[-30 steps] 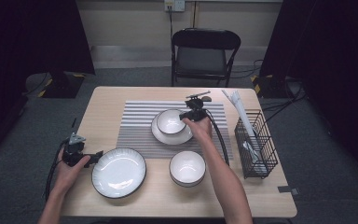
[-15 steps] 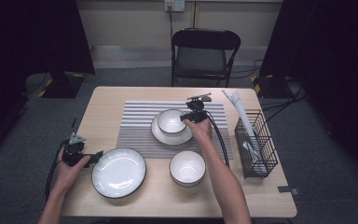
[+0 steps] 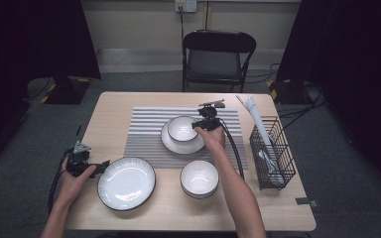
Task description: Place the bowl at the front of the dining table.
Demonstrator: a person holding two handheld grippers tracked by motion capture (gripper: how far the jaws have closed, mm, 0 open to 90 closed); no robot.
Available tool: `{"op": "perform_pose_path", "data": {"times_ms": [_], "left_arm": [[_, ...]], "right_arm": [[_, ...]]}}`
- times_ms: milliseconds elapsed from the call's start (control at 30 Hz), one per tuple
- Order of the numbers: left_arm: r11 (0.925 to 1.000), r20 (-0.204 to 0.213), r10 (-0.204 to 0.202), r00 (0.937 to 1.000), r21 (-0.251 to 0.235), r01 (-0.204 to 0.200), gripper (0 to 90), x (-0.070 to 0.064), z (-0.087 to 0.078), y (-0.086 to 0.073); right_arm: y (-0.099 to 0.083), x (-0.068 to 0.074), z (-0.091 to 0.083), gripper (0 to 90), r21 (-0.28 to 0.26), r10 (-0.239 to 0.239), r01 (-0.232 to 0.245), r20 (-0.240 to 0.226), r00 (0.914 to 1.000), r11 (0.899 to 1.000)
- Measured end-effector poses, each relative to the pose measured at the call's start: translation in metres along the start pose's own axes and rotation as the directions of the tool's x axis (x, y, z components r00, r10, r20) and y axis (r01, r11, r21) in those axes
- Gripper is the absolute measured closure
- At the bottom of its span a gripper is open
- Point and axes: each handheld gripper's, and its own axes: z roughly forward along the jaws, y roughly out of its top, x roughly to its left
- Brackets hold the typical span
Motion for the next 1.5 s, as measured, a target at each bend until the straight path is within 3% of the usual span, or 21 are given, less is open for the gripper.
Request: {"op": "perform_pose_path", "data": {"times_ms": [967,1233,1500], "left_arm": [[1.0000,0.000,0.000,1.0000,0.000,0.000,7.1,0.0000,0.0000,0.0000],[1.0000,0.000,0.000,1.0000,0.000,0.000,7.1,0.0000,0.0000,0.0000],[1.0000,0.001,0.001,1.0000,0.000,-0.001,7.1,0.0001,0.0000,0.0000]], "right_arm": [[-0.0001,0.0005,-0.0010,79.2,-0.005,-0.008,0.008,-0.002,1.0000,1.000],[-0.0012,-0.0010,-0.0031,73.5,-0.012,0.001,-0.001,-0.027,0.9996,1.000],[-0.0009,-0.0012,-0.0091,67.5,-0.027,0.000,-0.001,-0.018,0.9998,1.000]]}}
